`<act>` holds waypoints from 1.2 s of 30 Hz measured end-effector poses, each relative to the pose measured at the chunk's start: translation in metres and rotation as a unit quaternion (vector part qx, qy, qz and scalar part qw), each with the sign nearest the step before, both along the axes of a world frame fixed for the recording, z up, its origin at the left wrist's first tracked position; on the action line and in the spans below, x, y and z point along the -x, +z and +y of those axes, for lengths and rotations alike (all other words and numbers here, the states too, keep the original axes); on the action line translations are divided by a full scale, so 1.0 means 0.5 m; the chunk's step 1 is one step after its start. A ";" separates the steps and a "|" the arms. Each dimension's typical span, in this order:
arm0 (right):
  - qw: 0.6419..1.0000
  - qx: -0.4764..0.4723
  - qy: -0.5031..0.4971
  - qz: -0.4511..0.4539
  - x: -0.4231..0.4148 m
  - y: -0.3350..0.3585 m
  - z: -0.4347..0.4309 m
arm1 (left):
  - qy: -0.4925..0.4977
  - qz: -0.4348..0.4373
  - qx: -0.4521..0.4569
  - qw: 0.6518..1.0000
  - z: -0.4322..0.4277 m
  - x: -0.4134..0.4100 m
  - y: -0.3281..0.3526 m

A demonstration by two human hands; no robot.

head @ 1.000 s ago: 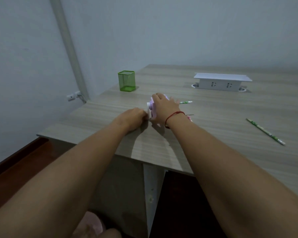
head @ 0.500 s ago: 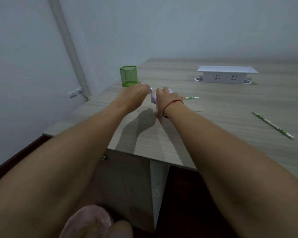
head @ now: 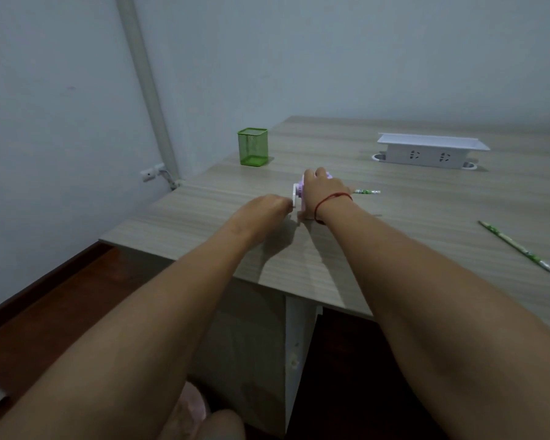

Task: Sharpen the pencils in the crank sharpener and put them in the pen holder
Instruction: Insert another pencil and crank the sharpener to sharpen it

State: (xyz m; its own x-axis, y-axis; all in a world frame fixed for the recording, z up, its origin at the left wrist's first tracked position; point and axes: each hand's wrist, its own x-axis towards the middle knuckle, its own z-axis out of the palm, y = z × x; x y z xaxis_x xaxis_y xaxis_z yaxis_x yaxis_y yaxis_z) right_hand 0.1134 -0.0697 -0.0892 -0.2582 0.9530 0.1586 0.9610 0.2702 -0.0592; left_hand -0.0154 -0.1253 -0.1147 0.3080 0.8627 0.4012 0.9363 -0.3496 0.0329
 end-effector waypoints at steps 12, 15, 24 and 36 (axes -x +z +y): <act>0.998 -0.058 0.015 0.016 -0.007 -0.016 0.001 | 0.036 0.030 0.075 0.996 0.072 -0.001 -0.018; 0.998 -0.049 0.027 0.012 -0.010 -0.011 0.005 | 0.028 0.102 0.042 0.994 0.093 0.011 -0.020; 0.997 -0.037 0.062 0.005 -0.027 0.000 -0.004 | 0.057 0.164 0.035 0.984 0.129 0.002 0.007; 0.999 0.023 0.037 -0.002 -0.004 0.001 0.053 | 0.001 0.062 -0.074 0.995 0.147 0.018 0.083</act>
State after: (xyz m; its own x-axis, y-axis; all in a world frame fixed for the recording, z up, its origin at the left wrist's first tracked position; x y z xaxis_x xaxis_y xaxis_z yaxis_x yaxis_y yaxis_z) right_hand 0.1153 -0.0432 -0.0887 -0.3280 0.9377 0.1148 0.9390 0.3369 -0.0696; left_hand -0.0245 -0.0517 -0.0734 0.3621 0.7977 0.4823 0.9304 -0.3409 -0.1347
